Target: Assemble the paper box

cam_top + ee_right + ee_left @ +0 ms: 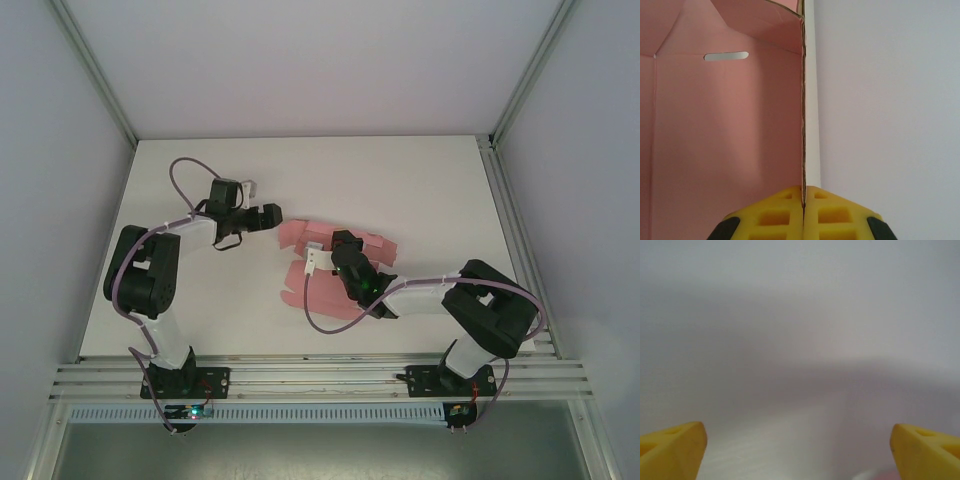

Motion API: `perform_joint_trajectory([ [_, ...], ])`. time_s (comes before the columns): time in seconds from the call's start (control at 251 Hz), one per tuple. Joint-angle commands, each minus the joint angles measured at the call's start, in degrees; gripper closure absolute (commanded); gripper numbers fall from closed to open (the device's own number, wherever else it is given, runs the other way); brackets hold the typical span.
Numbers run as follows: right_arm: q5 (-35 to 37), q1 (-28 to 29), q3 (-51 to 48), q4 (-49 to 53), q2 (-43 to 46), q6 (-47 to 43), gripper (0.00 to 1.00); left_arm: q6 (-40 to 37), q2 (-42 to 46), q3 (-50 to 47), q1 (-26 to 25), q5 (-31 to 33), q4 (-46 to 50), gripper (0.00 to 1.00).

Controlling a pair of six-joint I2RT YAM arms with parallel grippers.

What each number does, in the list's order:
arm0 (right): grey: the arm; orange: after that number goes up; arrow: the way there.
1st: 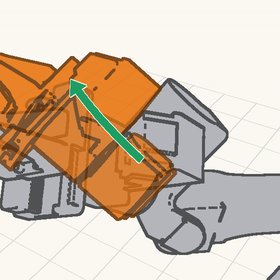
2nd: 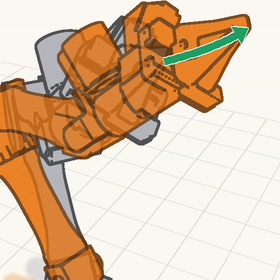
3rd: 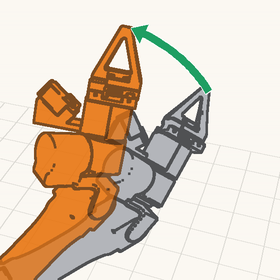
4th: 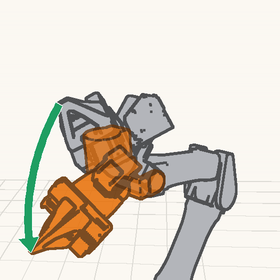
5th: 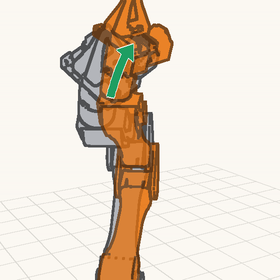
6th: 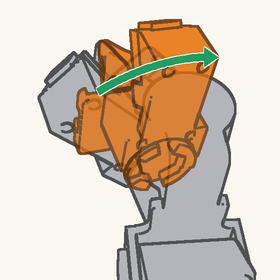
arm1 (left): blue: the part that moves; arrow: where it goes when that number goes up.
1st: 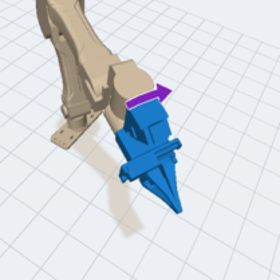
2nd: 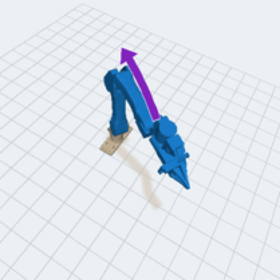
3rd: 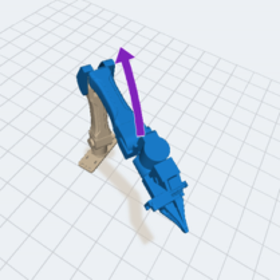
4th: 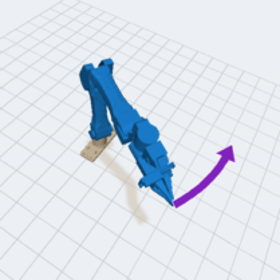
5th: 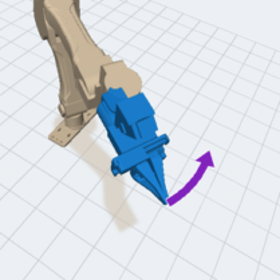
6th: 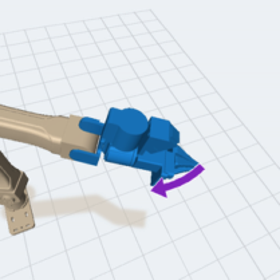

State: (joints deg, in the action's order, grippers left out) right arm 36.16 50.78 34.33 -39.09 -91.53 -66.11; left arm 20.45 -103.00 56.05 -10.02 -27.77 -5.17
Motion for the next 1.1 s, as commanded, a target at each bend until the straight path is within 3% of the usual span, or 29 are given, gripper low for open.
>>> perform_joint_trajectory([
  [0.0, 0.05, -0.33, 0.15, 1.34, 1.26, 2.47, 1.00, -4.99, -0.67, -0.71, -1.11, -13.75, -4.72, 0.17],
  [0.267, 1.45, -0.30, -0.10, 2.31, 1.19, 3.94, 1.00, -10.06, 3.58, -5.16, -5.01, -20.16, -5.34, 0.39],
  [0.654, 0.14, 0.10, 0.57, 7.38, 2.62, 6.49, 1.00, -12.42, 3.41, -4.79, -9.47, -17.95, -4.20, 0.41],
  [1.097, 1.88, 3.81, -1.18, 10.45, 4.89, 5.91, 1.00, -11.13, 11.71, -16.08, -10.53, -15.25, -9.35, 0.39],
])
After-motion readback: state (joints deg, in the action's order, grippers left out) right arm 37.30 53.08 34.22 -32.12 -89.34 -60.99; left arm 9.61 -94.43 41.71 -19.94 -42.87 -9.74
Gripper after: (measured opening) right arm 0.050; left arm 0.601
